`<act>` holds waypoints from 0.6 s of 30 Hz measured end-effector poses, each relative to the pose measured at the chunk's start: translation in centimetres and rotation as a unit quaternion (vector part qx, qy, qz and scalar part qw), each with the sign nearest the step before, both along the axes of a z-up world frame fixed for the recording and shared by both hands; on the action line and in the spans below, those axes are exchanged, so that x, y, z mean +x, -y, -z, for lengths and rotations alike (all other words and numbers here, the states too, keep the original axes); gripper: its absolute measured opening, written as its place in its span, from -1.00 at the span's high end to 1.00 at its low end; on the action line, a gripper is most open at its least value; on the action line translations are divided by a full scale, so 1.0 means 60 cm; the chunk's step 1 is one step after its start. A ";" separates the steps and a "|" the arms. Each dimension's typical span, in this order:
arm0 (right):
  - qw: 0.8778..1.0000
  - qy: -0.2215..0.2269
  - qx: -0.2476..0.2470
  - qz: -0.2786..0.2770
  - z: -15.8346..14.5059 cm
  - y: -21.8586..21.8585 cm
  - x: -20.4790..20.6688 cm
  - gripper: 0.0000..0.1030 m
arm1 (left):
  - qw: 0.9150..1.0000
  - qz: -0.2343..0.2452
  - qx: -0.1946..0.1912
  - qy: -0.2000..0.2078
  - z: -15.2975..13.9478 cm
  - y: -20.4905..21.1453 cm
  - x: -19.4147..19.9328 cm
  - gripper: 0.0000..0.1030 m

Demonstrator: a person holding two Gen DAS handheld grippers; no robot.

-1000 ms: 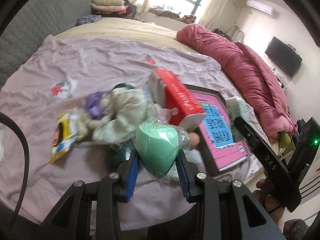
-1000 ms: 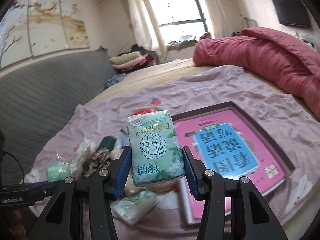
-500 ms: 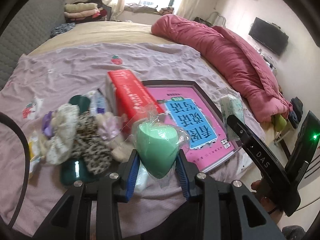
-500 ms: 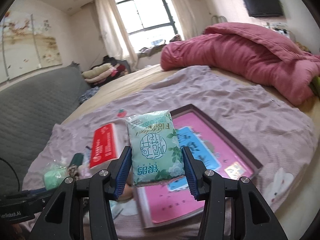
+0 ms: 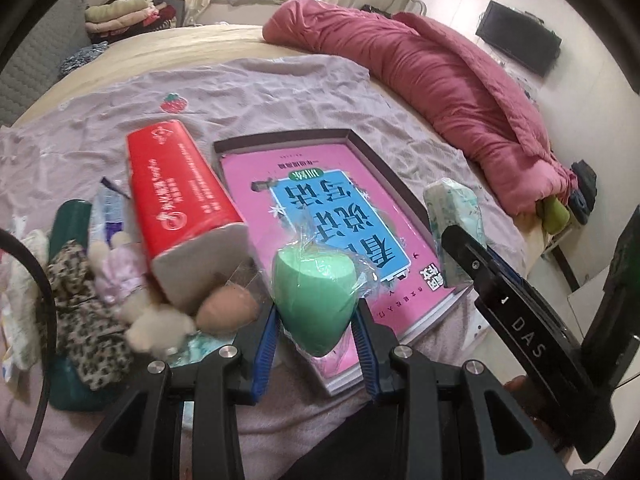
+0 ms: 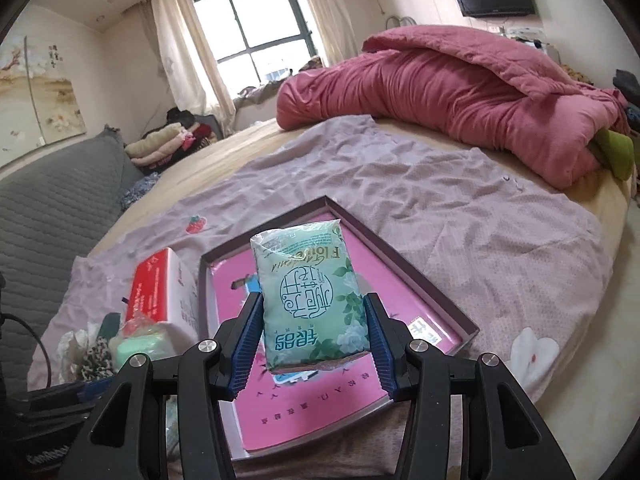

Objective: Organize soft objects
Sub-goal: 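Lift the sponge with the left gripper while the right carries the tissue pack toward the pink book, then set the tissue pack on the pink book with the right gripper while the left lowers the sponge beside it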

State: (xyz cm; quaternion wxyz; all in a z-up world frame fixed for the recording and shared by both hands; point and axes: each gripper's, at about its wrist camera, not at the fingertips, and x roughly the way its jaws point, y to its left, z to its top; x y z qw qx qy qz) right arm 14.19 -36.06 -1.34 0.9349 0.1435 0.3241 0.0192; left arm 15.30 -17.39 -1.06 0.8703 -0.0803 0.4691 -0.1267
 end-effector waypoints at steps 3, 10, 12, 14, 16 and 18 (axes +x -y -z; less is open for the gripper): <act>1.000 -0.014 0.000 0.001 0.009 0.005 0.012 0.00 | 1.000 0.007 0.002 -0.008 0.014 0.016 0.016 0.28; 0.997 -0.055 -0.054 -0.024 0.029 -0.004 0.042 0.00 | 1.000 0.014 0.009 -0.025 0.046 0.041 0.043 0.28; 0.993 -0.064 -0.088 -0.037 0.034 -0.014 0.047 0.00 | 0.999 0.018 0.011 -0.030 0.052 0.048 0.048 0.28; 0.989 -0.075 -0.116 -0.045 0.041 -0.021 0.052 0.00 | 0.999 0.022 0.014 -0.035 0.061 0.054 0.053 0.28; 0.986 -0.094 -0.134 -0.044 0.052 -0.022 0.059 0.00 | 0.999 0.025 0.021 -0.041 0.072 0.060 0.059 0.28; 0.983 -0.118 -0.132 -0.044 0.065 -0.017 0.067 0.00 | 0.998 0.028 0.021 -0.049 0.079 0.062 0.062 0.28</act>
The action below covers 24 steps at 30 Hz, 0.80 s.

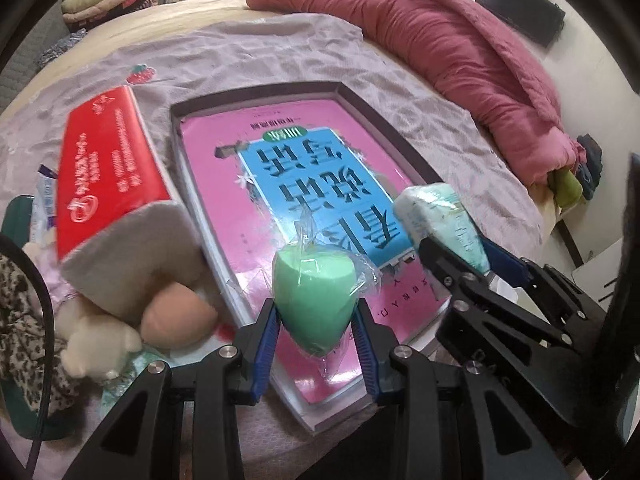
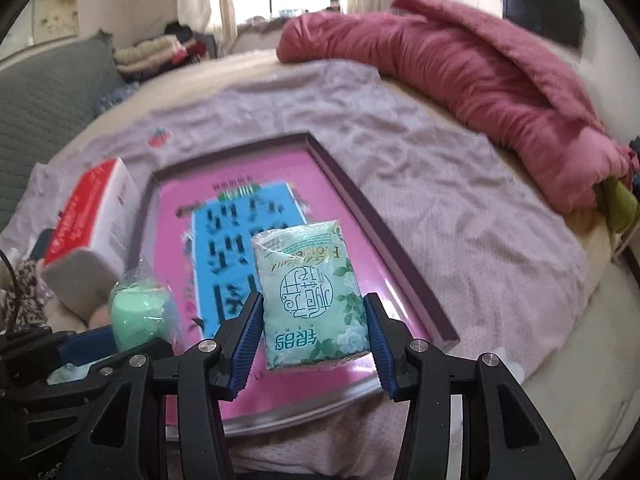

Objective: Organize soft objects
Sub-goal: 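Set the tissue pack on the pink book with the right gripper while the left lowers the sponge beside it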

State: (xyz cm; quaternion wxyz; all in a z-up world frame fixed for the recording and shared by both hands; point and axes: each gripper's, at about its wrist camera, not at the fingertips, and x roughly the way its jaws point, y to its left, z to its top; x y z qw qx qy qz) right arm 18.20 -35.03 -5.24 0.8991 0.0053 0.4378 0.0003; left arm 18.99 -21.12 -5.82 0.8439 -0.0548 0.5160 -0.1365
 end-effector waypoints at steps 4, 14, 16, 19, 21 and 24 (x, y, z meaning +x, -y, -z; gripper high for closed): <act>1.000 -0.026 0.011 0.010 0.017 0.015 0.009 0.00 | 1.000 0.014 0.012 -0.004 0.011 0.015 0.003 0.28; 0.998 -0.051 0.033 0.028 0.031 0.031 0.014 -0.05 | 0.999 0.025 0.015 -0.022 0.035 0.029 0.013 0.28; 0.998 -0.049 0.031 0.031 0.030 0.033 0.014 -0.07 | 0.999 0.024 0.015 -0.025 0.039 0.028 0.014 0.28; 0.998 -0.050 0.031 0.034 0.030 0.033 0.014 -0.14 | 0.999 0.024 0.014 -0.027 0.041 0.028 0.014 0.28; 0.998 -0.050 0.031 0.039 0.030 0.035 0.012 -0.18 | 0.999 0.026 0.013 -0.029 0.042 0.028 0.014 0.28; 0.997 -0.044 0.031 0.047 0.027 0.039 0.010 -0.18 | 0.999 0.028 0.011 -0.031 0.042 0.030 0.013 0.27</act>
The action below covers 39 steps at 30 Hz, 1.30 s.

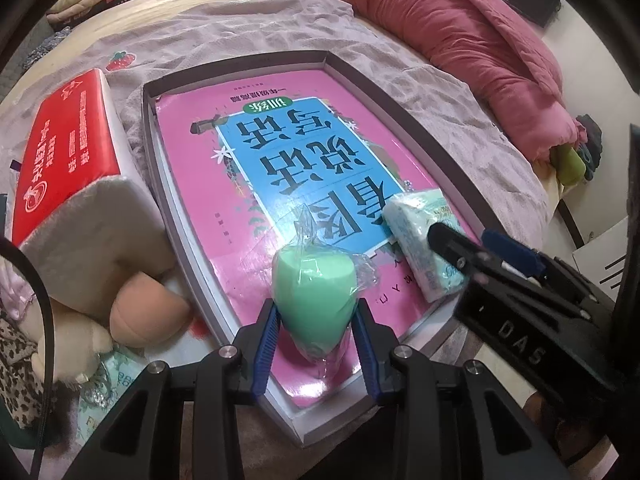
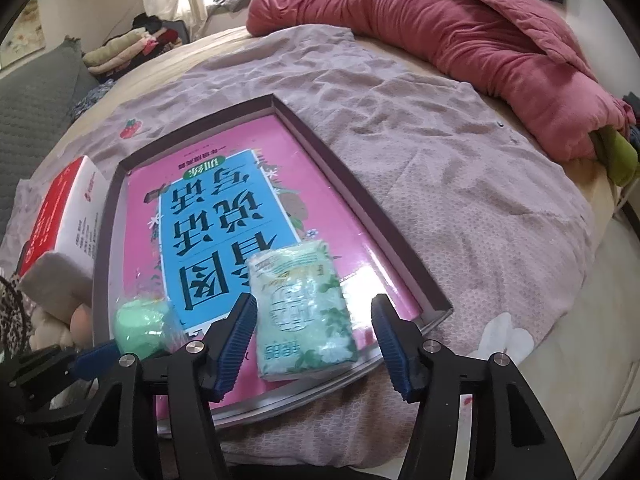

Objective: Organize soft objects
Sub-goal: 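Set the tissue pack on the pink book with the right gripper while the left lowers the sponge beside it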

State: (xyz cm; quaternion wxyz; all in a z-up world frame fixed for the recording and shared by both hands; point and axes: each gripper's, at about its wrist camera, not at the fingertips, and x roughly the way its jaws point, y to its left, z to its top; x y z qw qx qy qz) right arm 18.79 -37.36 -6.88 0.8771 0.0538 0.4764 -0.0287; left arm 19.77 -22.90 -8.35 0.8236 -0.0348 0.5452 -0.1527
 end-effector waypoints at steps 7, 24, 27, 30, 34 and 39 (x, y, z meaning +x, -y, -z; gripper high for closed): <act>0.998 0.047 -0.001 0.042 -0.025 0.022 -0.024 -0.32 | 1.000 0.005 0.000 -0.009 0.003 0.002 -0.003 0.26; 0.997 0.058 0.000 0.059 -0.029 0.031 -0.032 -0.35 | 1.000 0.019 0.005 -0.016 0.006 0.009 -0.022 0.21; 0.996 0.058 0.001 0.062 -0.029 0.032 -0.032 -0.37 | 1.000 0.022 0.007 -0.011 0.003 0.009 -0.027 0.16; 0.996 0.058 0.001 0.065 -0.028 0.033 -0.033 -0.42 | 1.000 0.023 0.003 -0.009 0.000 0.010 -0.031 0.04; 0.996 0.060 -0.001 0.068 -0.029 0.034 -0.034 -0.42 | 1.000 0.022 -0.003 -0.003 -0.014 0.005 -0.040 -0.12; 0.996 0.061 -0.006 0.067 -0.029 0.032 -0.035 -0.42 | 1.000 0.013 -0.013 0.005 -0.029 -0.008 -0.047 -0.13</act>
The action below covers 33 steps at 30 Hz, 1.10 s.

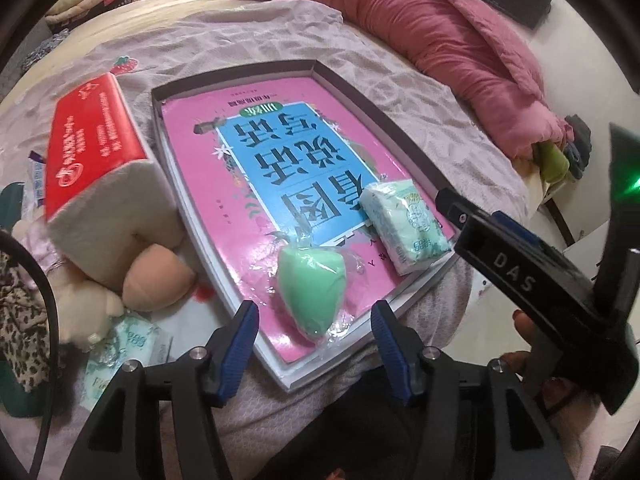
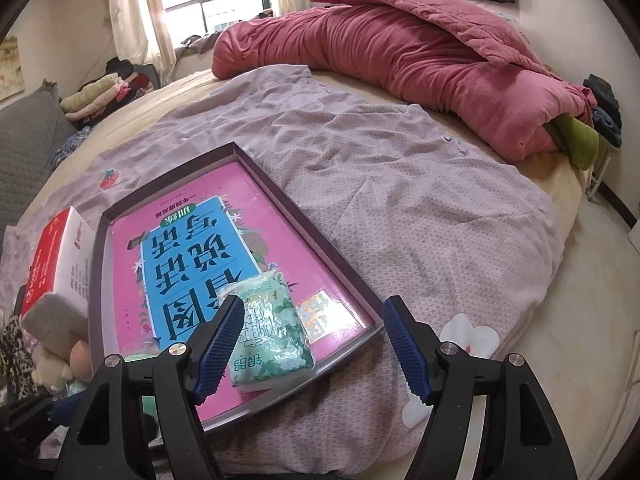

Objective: Organize soft objects
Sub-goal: 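Set the tissue pack on the pink book with the right gripper while the left lowers the sponge beside it, then open both grippers and move them back toward the pile of items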

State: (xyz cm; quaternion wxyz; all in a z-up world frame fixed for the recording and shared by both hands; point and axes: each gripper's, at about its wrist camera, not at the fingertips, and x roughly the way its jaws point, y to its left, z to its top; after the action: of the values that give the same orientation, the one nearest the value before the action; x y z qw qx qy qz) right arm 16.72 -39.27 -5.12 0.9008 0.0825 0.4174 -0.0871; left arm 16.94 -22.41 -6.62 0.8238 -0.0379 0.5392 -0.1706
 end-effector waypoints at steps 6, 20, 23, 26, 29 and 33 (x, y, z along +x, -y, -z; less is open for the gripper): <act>1.000 0.005 -0.007 0.001 -0.004 -0.002 -0.001 -0.43 | 1.000 -0.009 -0.019 0.011 -0.025 -0.019 -0.013 -0.16; 0.996 0.078 -0.033 0.023 -0.052 -0.007 -0.042 -0.43 | 0.997 -0.033 0.017 0.072 -0.089 -0.053 -0.049 -0.18; 0.996 0.090 -0.018 0.021 -0.062 -0.008 -0.054 -0.43 | 0.996 -0.041 0.026 0.080 -0.099 -0.063 -0.059 -0.18; 0.995 0.096 -0.011 0.014 -0.070 -0.018 -0.062 -0.43 | 0.994 -0.054 0.039 0.085 -0.105 -0.076 -0.067 -0.18; 0.995 0.099 -0.012 0.000 -0.078 -0.038 -0.070 -0.43 | 0.994 -0.061 0.035 0.083 -0.109 -0.087 -0.073 -0.18; 0.994 0.103 -0.021 -0.016 -0.086 -0.062 -0.079 -0.43 | 0.994 -0.066 0.034 0.084 -0.114 -0.099 -0.082 -0.18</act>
State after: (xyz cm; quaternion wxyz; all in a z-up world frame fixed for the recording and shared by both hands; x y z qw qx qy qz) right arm 11.98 -35.58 0.04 0.9418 0.0656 0.3219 -0.0721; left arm 12.01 -16.49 0.19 0.8766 -0.0311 0.4696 -0.0999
